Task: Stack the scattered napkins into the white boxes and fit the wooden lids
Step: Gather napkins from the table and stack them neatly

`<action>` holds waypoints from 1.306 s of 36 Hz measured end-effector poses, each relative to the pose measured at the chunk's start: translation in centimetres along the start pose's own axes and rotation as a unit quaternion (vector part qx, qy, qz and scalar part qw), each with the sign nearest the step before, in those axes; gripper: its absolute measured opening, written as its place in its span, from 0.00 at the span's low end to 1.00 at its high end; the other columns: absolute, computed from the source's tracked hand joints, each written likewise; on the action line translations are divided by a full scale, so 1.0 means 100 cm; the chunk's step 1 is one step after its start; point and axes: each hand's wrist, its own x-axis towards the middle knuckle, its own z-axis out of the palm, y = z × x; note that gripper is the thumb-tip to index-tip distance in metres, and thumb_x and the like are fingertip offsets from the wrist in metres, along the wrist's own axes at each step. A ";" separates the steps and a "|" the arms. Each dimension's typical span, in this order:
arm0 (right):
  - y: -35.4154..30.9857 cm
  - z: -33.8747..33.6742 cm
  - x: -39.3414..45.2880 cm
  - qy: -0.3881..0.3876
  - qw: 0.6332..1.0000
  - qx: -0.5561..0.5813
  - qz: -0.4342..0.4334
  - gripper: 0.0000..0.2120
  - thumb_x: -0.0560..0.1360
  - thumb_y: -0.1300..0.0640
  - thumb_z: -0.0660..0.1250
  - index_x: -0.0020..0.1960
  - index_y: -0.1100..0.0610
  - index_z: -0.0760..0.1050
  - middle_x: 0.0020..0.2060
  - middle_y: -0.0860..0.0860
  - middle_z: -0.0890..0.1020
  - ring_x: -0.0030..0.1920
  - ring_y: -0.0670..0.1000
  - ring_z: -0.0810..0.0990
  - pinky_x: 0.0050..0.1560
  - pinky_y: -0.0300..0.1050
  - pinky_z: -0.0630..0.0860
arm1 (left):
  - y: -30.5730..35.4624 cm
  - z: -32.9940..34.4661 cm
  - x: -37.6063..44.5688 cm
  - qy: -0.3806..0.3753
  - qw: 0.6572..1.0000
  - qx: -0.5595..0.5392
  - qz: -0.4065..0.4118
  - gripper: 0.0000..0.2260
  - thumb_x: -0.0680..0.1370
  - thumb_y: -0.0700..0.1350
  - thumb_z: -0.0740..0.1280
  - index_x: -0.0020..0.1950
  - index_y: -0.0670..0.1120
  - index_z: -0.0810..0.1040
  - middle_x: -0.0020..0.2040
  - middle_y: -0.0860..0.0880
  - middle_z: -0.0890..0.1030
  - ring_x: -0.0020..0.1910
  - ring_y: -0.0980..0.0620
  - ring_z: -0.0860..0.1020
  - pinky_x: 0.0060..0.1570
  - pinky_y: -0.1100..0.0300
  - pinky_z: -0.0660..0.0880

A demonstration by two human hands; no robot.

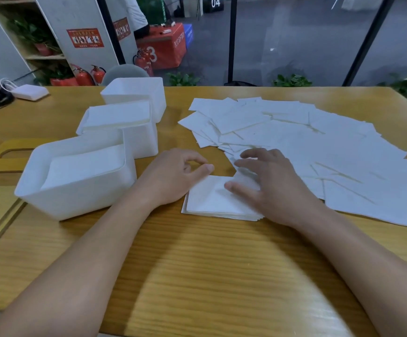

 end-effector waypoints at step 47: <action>0.001 0.009 0.010 -0.026 0.996 -0.083 -0.017 0.39 0.76 0.24 0.52 0.74 0.48 0.75 0.74 0.45 0.72 0.70 0.52 0.66 0.71 0.50 0.65 | -0.004 0.007 0.004 -0.007 0.998 0.056 0.014 0.13 0.82 0.64 0.69 0.64 0.62 0.83 0.30 0.57 0.78 0.31 0.58 0.76 0.48 0.41 0.82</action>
